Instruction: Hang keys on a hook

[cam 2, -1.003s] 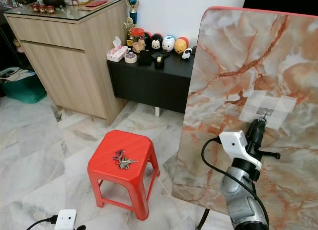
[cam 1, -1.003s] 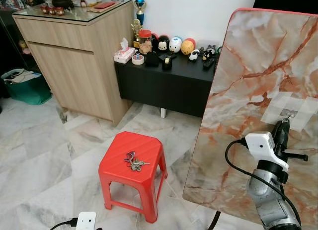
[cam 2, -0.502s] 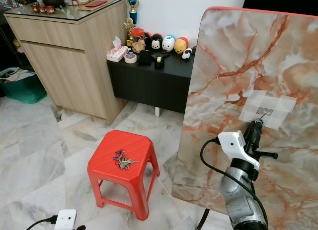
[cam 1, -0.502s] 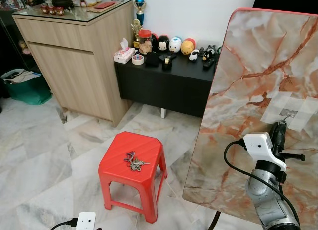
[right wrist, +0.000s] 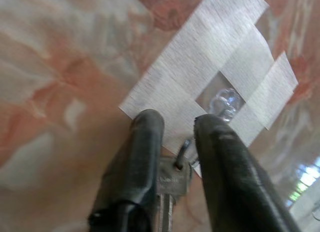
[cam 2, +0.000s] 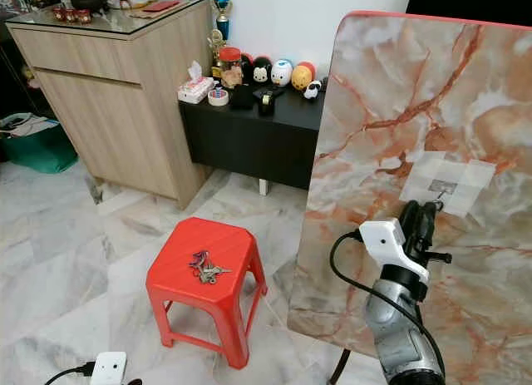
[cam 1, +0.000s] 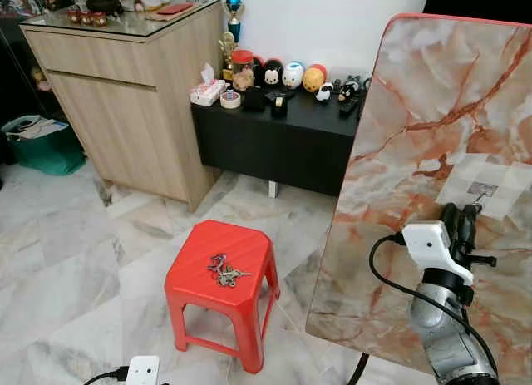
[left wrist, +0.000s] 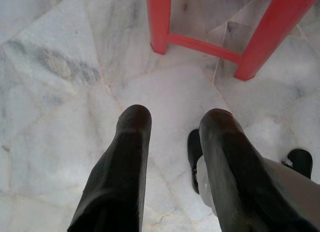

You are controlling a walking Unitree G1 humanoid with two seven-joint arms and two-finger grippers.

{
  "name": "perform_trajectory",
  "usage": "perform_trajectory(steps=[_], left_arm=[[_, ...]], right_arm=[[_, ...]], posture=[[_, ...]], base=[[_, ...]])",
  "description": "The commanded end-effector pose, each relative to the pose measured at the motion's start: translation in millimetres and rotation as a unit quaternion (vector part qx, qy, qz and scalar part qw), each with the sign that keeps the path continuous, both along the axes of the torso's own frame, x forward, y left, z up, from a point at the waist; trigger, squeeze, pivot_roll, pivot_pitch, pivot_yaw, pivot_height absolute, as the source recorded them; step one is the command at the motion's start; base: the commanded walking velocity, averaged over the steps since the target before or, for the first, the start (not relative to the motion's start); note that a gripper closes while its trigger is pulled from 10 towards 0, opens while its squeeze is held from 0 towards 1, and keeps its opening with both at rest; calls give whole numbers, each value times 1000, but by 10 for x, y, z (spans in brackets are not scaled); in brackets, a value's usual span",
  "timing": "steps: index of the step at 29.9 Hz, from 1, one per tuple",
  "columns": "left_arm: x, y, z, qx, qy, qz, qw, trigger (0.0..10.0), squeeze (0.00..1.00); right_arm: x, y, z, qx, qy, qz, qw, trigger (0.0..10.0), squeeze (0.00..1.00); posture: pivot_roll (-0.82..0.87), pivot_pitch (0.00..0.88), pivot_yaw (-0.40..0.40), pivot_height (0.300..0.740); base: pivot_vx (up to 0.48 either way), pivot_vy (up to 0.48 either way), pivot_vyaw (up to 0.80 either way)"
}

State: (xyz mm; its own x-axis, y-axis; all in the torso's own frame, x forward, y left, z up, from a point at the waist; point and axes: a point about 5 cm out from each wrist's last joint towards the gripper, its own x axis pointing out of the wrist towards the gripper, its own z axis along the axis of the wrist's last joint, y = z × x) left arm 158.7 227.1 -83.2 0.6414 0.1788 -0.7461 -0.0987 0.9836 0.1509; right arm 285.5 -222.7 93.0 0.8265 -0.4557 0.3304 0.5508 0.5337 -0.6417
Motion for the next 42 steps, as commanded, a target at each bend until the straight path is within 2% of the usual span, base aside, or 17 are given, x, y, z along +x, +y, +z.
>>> perform_trajectory(steps=[1, 2, 4, 5, 8, 12, 13, 17, 24, 25, 26, 29, 34, 35, 36, 40, 42], left_arm=[[-83, 26, -36, -2, 21, 1, 1000, 10000, 0], [-87, 27, -38, -2, 22, 1, 1000, 10000, 0], [-88, 27, -38, -2, 22, 2, 1000, 10000, 0], [-90, 29, -39, -2, 22, 2, 1000, 10000, 0], [-94, 30, -41, -2, 24, 2, 1000, 10000, 0], [-101, 33, -43, -1, 25, 3, 1000, 10000, 0], [-101, 33, -43, -1, 25, 3, 1000, 10000, 0], [-103, 41, -42, 0, 25, 5, 1000, 10000, 0], [-110, 61, -41, 2, 26, 9, 1000, 10000, 0], [-110, 61, -41, 2, 26, 9, 1000, 10000, 0], [-109, 66, -40, 3, 27, 9, 1000, 10000, 0], [-105, 68, -39, 4, 28, 6, 1000, 10000, 0], [-105, 71, -39, 5, 30, 2, 1000, 10000, 0], [-105, 68, -40, 5, 31, 1, 999, 10000, 0], [-105, 68, -40, 5, 31, 1, 999, 10000, 0], [-106, 87, -35, 3, 29, 11, 1000, 10000, 0], [-104, 95, -33, 0, 27, 16, 1000, 10000, 0]], right_arm=[[19, 41, 30, 6, -6, 14, 1000, 10000, 549], [13, 53, 20, 5, -5, 20, 1000, 10000, 98], [10, 57, 18, 5, -5, 22, 1000, 10000, 98], [4, 68, 7, 18, -5, 31, 999, 10000, 0], [-3, 137, -32, 49, 2, 70, 996, 10000, 0], [-56, 320, -316, 198, 67, 135, 968, 10000, 0], [-56, 320, -316, 198, 67, 135, 968, 10000, 0], [-269, 385, -736, 334, 154, 118, 922, 10000, 0], [-610, 296, -1233, 423, 243, 37, 872, 10000, 0], [-610, 296, -1233, 423, 243, 37, 872, 10000, 0], [-763, 247, -1435, 446, 290, 5, 847, 10000, 0], [-983, 193, -1642, 470, 340, -37, 814, 10000, 0], [-1226, 230, -1808, 471, 402, -48, 784, 10000, 0], [-1455, 287, -1929, 483, 454, -55, 746, 10000, 0], [-1502, 300, -1952, 488, 464, -57, 737, 10000, 0], [-1580, 370, -1997, 507, 478, -55, 716, 10000, 0], [-1473, 452, -1968, 517, 463, -34, 719, 10000, 0]], posture=[[6, 0, -22, 740], [6, 0, -22, 740], [6, 0, -22, 740], [5, 0, -22, 740], [5, 0, -22, 740], [3, 0, -24, 740], [3, 0, -24, 740], [5, 0, -26, 740], [-3, 0, -22, 740], [-3, 0, -22, 740], [-7, 0, -19, 740], [-11, 0, -13, 740], [-33, 0, -7, 740], [-28, 0, -4, 740], [-28, 0, -4, 740], [-22, 0, 4, 740], [-32, 0, 9, 740]], base=[[0, 0, 0], [0, 0, 0], [0, 0, 0], [0, 0, 0], [0, 0, 0], [0, 0, 0], [0, 0, 0], [0, 0, 0], [0, 0, 0], [0, 0, 0], [0, 0, 0], [0, 0, 0], [0, 0, 0], [0, 0, 0], [0, 0, 0], [0, 0, 0], [0, 0, 0]])
